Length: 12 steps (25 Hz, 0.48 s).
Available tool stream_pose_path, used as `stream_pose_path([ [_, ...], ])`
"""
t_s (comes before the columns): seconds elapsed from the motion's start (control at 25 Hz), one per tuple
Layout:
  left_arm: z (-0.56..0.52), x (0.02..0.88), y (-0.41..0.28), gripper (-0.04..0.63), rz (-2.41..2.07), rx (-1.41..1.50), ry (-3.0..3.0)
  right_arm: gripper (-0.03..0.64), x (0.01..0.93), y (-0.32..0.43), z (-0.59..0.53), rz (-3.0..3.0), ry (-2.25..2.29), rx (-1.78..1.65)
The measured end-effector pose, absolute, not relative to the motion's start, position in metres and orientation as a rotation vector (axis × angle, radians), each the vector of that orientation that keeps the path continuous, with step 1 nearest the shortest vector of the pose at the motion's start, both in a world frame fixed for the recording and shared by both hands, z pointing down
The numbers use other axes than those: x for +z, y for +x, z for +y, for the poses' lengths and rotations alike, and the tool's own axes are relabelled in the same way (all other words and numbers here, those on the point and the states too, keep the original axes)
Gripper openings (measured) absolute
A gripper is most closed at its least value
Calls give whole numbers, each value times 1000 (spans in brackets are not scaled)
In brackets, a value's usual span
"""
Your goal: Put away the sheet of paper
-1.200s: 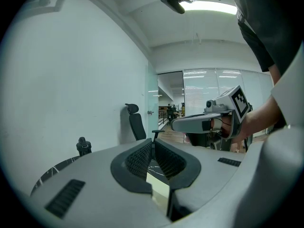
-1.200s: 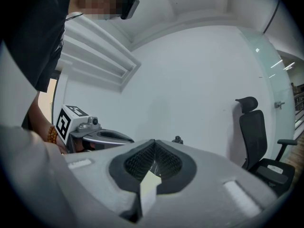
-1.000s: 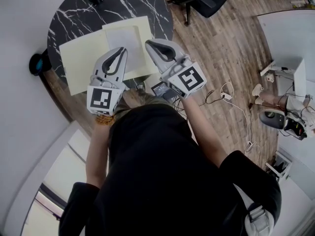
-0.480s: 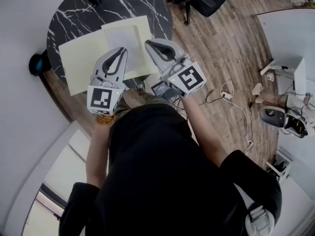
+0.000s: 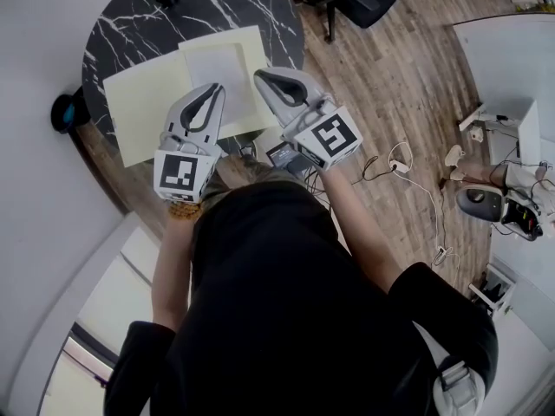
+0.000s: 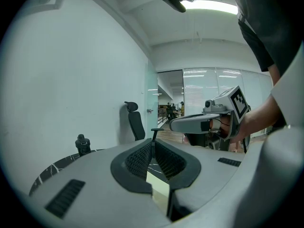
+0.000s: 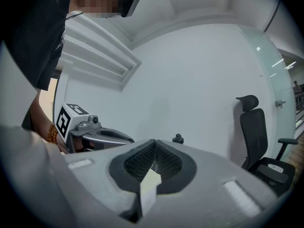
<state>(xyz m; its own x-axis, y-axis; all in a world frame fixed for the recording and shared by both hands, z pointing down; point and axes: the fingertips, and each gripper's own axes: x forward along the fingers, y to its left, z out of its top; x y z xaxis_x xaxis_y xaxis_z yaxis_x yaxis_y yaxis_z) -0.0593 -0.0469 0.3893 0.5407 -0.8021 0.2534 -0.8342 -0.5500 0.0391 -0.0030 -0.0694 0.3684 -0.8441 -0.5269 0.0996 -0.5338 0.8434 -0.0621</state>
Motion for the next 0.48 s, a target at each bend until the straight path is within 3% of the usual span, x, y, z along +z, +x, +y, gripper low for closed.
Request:
stream_pose_path([
  [0.48, -45, 397, -62, 31, -1398, 311, 2595, -2, 379, -11, -64, -2897, 805, 121],
])
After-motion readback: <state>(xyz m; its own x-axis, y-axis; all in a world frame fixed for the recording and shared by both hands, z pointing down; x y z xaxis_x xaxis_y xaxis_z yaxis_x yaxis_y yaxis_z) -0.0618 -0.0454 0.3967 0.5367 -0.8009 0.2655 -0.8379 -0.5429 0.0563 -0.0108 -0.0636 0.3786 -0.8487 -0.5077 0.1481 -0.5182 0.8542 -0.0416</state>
